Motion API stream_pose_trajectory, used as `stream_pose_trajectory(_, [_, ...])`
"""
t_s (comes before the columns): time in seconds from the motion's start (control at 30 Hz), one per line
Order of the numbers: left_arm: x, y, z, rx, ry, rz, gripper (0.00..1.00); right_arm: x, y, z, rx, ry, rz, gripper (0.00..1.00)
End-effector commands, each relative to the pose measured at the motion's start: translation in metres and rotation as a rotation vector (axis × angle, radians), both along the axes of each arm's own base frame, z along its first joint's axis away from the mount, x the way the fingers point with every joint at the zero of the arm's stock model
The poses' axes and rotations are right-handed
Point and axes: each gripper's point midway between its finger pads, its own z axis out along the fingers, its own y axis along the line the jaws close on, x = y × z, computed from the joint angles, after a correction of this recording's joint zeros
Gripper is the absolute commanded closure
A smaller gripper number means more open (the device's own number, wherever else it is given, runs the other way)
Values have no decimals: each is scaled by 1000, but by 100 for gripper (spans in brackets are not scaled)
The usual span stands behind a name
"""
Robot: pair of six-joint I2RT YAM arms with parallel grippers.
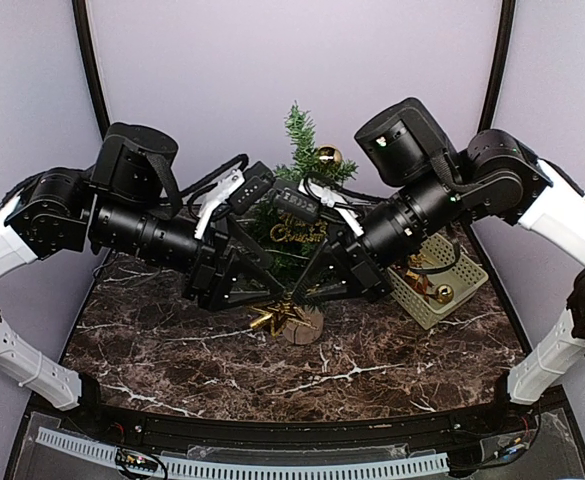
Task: Decorate the small christmas tree
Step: Pass from the right arm to the left, then insert the ornament star at the top of the tree.
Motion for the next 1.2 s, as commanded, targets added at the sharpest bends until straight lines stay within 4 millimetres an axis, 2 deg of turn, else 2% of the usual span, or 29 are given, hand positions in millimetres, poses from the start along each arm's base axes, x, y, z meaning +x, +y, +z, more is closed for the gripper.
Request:
stream_pose_trajectory(0.0, [-17, 4, 0, 15, 10, -91, 37, -6, 4, 17, 61, -28, 48, 100])
stream_pose_trajectory(0.1, [-19, 2, -3, 18, 22, -104, 44, -6, 6, 16, 56, -29, 55, 100])
stream_pose_trajectory(0.2, [-21, -1, -7, 25, 38, -117, 65, -7, 7, 16, 59, -29, 65, 100])
stream_pose_trajectory(0.33, [-27, -7, -7, -11, 70, -149, 80, -8, 8, 12, 64, -23, 74, 100])
stream_pose_trajectory(0.43, [-26, -7, -4, -55, 67, -135, 98, -6, 8, 13, 96, -41, 56, 100])
stream_pose_trajectory(0.47, [-21, -6, -4, -59, 60, -102, 99, -4, 7, 16, 112, -52, 45, 100])
stream_pose_trajectory(0.53, [-13, -1, 3, -89, 37, -43, 100, 1, 3, 26, 153, -78, 13, 90])
stream_pose_trajectory(0.67, [0, 19, 36, -221, -36, 72, 100, 17, -9, 53, 255, -118, -77, 48])
stream_pose_trajectory(0.77, [10, 31, 59, -322, -98, 142, 100, 31, -26, 81, 357, -158, -176, 26])
stream_pose_trajectory(0.87, [26, 47, 86, -408, -163, 237, 100, 45, -44, 103, 472, -203, -293, 16])
stream_pose_trajectory(0.93, [40, 58, 110, -471, -204, 303, 100, 50, -58, 115, 554, -223, -357, 12])
stream_pose_trajectory(0.97, [42, 62, 128, -522, -230, 312, 100, 52, -65, 121, 600, -232, -384, 11])
stream_pose_trajectory(1.0, [48, 64, 136, -539, -245, 326, 100, 53, -69, 122, 631, -236, -405, 10])
stream_pose_trajectory(1.07, [58, 70, 166, -609, -295, 354, 100, 56, -78, 126, 688, -247, -441, 9])
stream_pose_trajectory(1.13, [70, 70, 180, -638, -339, 380, 100, 60, -84, 128, 726, -255, -479, 9])
stream_pose_trajectory(1.17, [70, 67, 185, -647, -358, 359, 100, 62, -85, 126, 738, -256, -492, 9])
